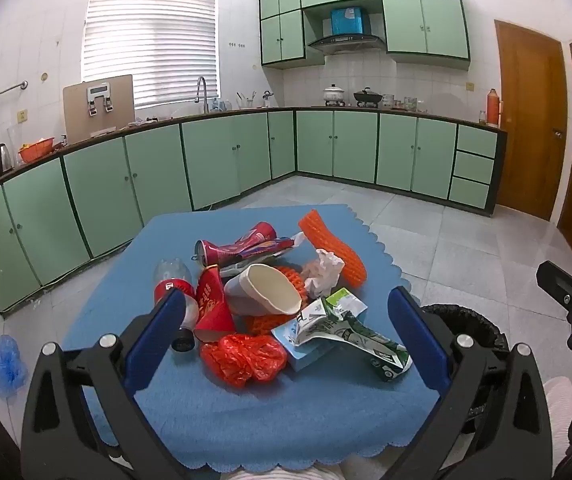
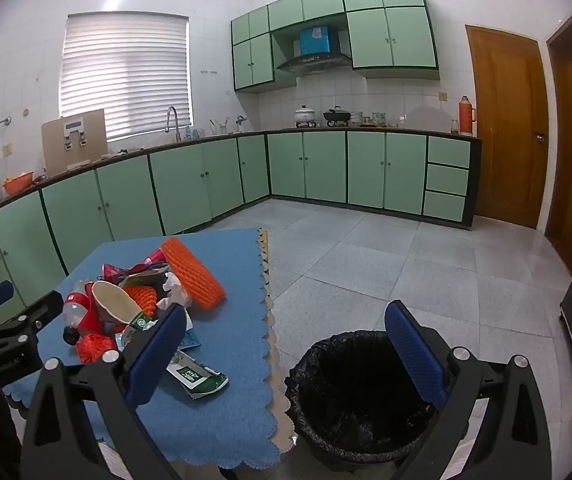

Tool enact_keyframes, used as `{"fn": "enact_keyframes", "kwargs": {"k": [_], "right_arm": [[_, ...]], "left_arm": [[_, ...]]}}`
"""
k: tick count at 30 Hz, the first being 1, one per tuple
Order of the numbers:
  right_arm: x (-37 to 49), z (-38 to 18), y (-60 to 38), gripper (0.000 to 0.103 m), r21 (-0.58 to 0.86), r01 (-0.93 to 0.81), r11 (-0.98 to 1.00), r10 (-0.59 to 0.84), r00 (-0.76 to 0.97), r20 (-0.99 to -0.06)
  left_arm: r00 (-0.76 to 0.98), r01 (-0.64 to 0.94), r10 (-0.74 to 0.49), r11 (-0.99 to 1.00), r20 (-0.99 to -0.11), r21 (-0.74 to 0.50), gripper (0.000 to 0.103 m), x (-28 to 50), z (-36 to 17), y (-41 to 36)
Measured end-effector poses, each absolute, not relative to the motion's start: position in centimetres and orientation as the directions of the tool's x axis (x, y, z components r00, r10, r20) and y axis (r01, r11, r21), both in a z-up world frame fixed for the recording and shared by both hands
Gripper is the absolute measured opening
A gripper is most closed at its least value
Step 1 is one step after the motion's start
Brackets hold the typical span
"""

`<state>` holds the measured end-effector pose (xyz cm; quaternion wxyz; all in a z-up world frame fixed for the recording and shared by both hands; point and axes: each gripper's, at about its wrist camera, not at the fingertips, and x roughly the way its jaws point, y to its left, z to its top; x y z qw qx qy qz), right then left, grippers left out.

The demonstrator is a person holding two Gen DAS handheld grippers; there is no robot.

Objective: Collect trash

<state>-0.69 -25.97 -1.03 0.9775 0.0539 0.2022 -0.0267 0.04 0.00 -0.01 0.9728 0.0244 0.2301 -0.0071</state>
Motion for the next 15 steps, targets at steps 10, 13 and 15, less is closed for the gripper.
{"fn": "enact_keyframes", "kwargs": {"k": [10,13,15], "right_arm": [[-0.62,-1.0,-25.94,0.097,0.093,0.075,0.993,-0.031,0.915,-0.402],[-0.62,-0.99,-25.97,0.097,0.093,0.075,0.993,-0.032,0.915,-0.403],[-0.52,-1.02,-25.9,0.097,0.093,0.075,0.993,-0.031,0.915,-0.403]], "left_arm": [[0.898,0.018,0.005,0.999,-0.44,0.048,0.098,0.44,-0.19,0.15],[0.899,0.016,0.006,0.999,-0.439,0.047,0.098,0.64,-0.26,0.31],[0.898,0.02,0.005,0.999,-0.44,0.051,0.098,0.54,-0.21,0.27]]}}
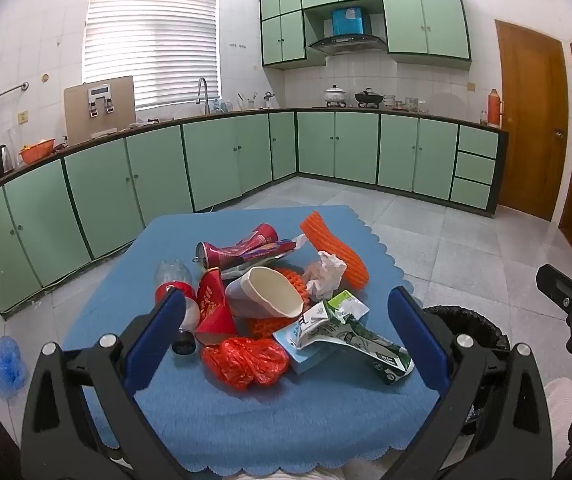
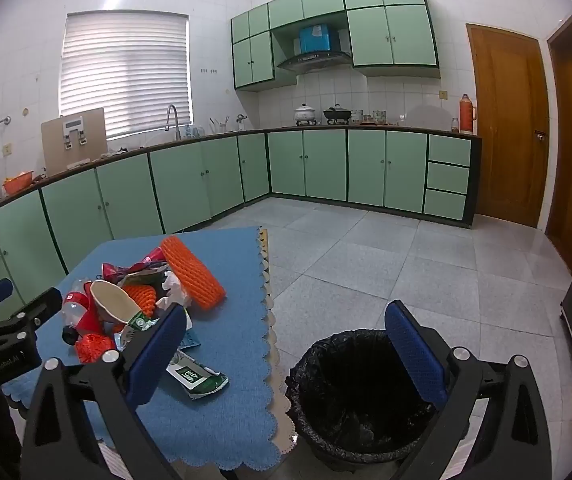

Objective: Collect trash

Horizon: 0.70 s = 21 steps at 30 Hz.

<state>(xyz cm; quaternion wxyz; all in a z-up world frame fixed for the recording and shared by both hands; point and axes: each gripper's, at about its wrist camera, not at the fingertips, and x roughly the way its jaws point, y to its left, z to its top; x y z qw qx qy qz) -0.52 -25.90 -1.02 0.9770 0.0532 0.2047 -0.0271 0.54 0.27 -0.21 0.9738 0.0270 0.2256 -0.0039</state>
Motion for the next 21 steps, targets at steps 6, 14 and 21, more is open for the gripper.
{"fn": "enact_keyframes", "kwargs": {"k": [6,14,21], "right_arm": [[-0.5,-1.02,-25.88,0.097,0.093,0.074,0.993,-0.03,0.915,-0.403],[-0.44,-1.05,-25.81,0.097,0.093,0.074,0.993,-0.03,0.913,-0.406],[-0.42,-1.03,-25.79,0.097,0.093,0.075,0.993,-0.03,0.913,-0.407]], "left_arm": [[0.899,0.02,0.004,0.998,-0.439,0.051,0.098,0.54,-0.21,0.2],[0.9,0.019,0.006,0.998,-0.437,0.052,0.098,0.32,0.13,0.28],[0.901,0.018,0.006,0.998,-0.435,0.052,0.098,0.48,0.4,0.46]]}}
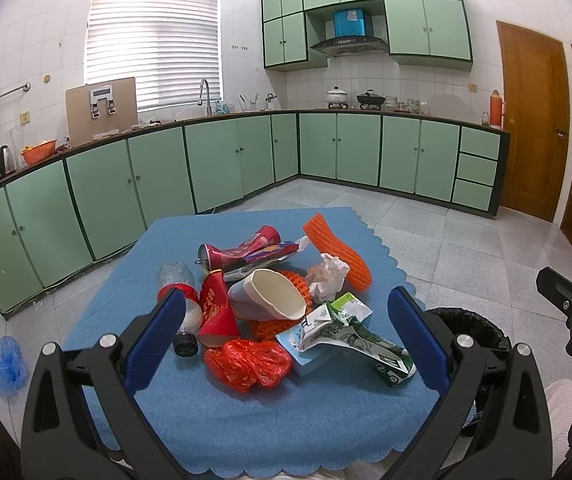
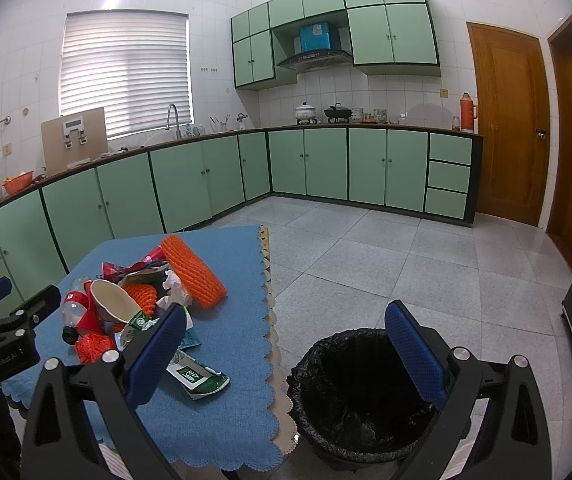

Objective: Collect trash

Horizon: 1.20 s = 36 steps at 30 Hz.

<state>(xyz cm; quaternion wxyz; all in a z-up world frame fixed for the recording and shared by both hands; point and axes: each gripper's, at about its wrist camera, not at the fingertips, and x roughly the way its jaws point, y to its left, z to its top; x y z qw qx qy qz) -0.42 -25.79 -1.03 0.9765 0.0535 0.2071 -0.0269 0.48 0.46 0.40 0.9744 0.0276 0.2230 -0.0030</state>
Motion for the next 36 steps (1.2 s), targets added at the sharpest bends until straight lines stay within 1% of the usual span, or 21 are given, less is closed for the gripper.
{"fn": "enact_keyframes", "kwargs": {"k": [36], "right_arm": [[-0.27,-1.55,-25.55,0.097,0.1,0.075,0.992,-0.028,0.912,-0.409]], "left_arm": [[0.902,0.014,0.011,0.998,-0.432,0.056,0.098,0.43,0.67,0.58]]}}
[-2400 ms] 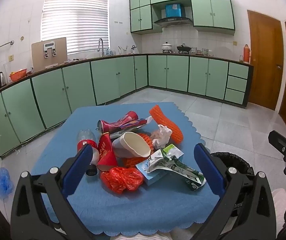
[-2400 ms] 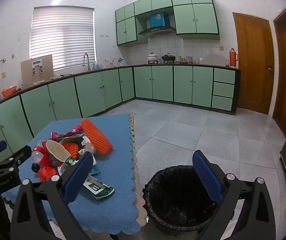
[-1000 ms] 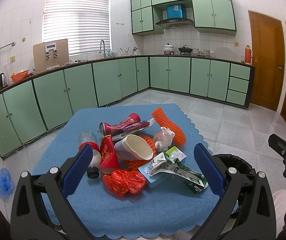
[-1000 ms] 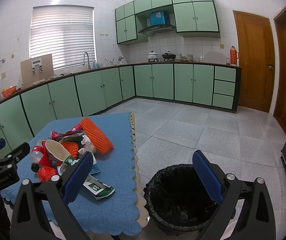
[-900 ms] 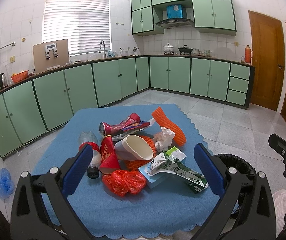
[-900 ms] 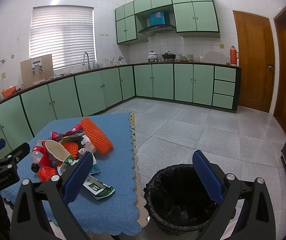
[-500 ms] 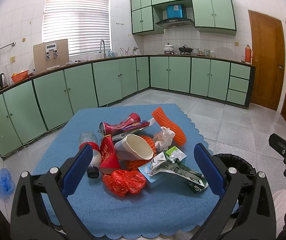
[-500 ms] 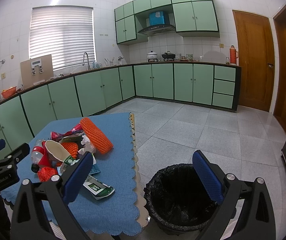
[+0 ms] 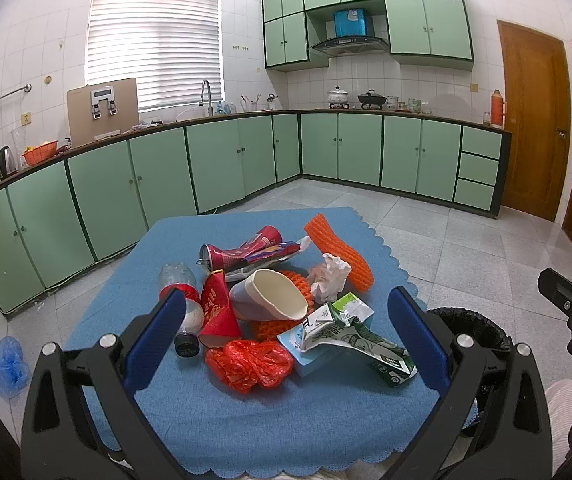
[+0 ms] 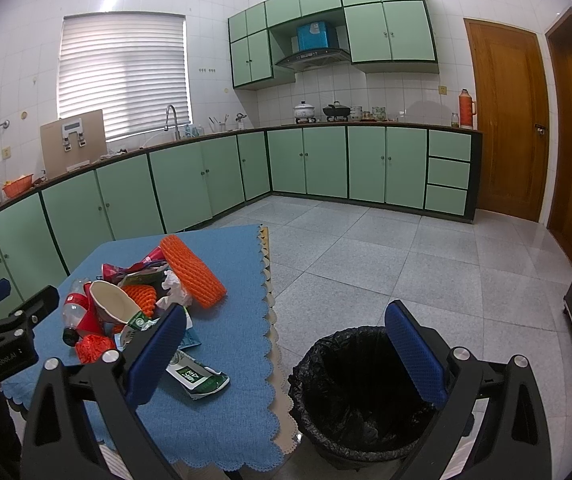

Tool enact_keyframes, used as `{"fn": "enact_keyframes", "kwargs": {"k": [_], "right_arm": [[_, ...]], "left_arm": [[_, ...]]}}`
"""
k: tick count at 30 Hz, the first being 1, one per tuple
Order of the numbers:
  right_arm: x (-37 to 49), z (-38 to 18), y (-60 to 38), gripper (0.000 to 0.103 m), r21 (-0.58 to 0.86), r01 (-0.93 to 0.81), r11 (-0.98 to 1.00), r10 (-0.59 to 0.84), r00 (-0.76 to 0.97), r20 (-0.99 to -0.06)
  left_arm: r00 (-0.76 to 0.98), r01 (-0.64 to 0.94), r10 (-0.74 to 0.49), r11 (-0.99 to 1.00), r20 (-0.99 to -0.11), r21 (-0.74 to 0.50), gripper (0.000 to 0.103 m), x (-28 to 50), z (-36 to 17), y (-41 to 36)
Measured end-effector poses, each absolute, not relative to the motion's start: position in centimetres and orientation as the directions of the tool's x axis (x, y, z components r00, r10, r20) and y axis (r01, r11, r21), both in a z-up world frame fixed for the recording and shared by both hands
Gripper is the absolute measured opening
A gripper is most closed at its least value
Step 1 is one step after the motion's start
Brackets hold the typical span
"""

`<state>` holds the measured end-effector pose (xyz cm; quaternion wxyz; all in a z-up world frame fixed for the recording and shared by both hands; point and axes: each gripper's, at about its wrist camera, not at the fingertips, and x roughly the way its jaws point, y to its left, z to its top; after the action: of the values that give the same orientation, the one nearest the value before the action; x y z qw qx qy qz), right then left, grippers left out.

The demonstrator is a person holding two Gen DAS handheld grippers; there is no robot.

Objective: Collect trash

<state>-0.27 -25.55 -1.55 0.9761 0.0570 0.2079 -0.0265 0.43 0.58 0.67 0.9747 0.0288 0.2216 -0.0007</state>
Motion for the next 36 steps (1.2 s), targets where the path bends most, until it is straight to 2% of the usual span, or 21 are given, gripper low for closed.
{"fn": "enact_keyframes", "kwargs": {"k": [27,36], "right_arm": [[0.8,-1.9,-24.9,0.097,0.098,0.065,0.993,-0.019,0.911,-0.412],[4.4,-2.6,-21.8,0.097,0.068,-0.018,0.998,0.046,0.902,-0.429]], "left_arm": [[0.902,0.003,0.028,0.998,-0.432,0.07,0.098,0.9,0.3,1.2],[0.872,-0.181,0.209,0.978,-0.443,0.105,0.098,3.9,-1.2,7.1]]}}
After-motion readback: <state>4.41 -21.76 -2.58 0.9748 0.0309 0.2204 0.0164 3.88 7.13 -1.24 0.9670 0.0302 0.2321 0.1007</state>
